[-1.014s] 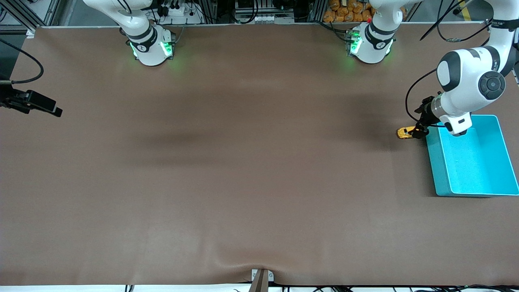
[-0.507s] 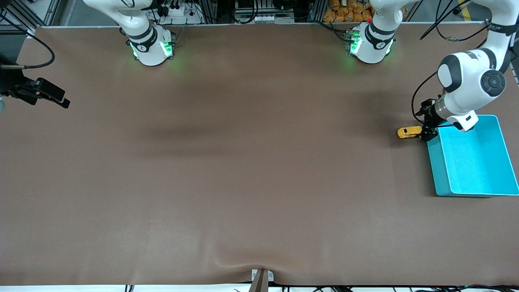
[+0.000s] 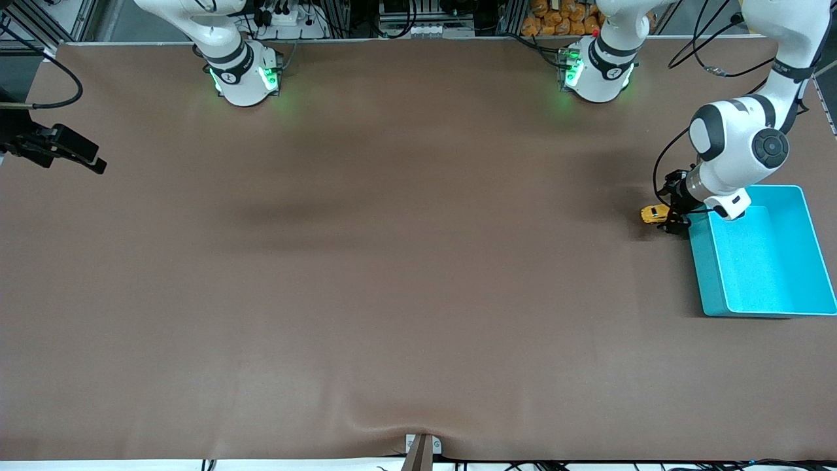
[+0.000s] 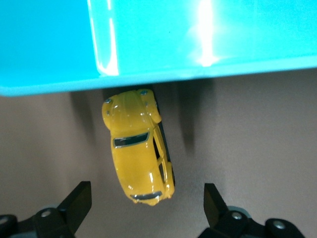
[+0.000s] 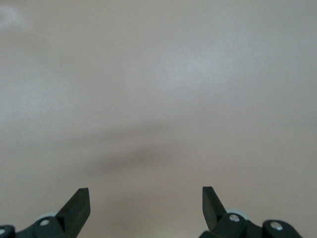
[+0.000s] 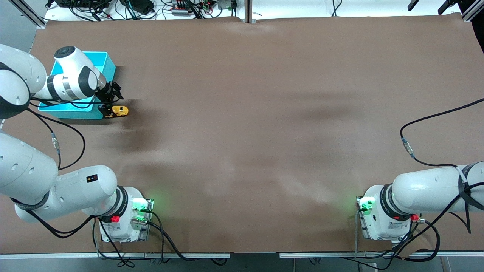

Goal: Wind and store yellow beetle car
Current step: 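Close the left gripper on the yellow car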

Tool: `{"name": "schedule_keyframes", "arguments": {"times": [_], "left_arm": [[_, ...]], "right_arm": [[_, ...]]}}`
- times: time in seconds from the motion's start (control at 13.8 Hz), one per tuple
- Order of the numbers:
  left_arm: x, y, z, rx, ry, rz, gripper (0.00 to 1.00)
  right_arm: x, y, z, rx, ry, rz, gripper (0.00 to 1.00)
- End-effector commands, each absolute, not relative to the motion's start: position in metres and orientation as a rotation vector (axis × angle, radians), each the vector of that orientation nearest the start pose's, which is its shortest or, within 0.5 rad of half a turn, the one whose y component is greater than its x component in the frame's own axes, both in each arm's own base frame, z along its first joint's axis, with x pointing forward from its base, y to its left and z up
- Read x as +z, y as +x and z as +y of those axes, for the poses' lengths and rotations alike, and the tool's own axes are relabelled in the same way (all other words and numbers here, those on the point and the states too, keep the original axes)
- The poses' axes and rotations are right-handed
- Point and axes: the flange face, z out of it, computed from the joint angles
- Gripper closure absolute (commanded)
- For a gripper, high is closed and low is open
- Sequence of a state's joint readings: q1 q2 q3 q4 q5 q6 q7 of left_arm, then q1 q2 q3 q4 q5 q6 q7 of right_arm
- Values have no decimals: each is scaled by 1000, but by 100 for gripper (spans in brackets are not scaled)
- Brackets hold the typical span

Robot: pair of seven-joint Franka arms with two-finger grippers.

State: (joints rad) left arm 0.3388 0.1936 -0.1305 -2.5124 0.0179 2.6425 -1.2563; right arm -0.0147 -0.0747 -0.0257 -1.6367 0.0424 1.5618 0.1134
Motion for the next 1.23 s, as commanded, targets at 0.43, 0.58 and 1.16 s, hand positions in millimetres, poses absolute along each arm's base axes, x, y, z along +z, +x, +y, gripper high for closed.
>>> {"name": "schedule_keyframes", "arguments": {"times": [0.43, 0.58, 1.16], "left_arm": [[184, 444, 107, 108, -2286, -2138, 97], [187, 442, 118, 106, -2248, -2178, 100], [237, 479, 12, 85, -2504, -1913, 100]], "right_arm": [[634, 524, -17, 2, -3099, 262, 0], [635, 523, -16, 2, -3099, 259, 0], [632, 524, -19, 9, -3099, 266, 0]]}}
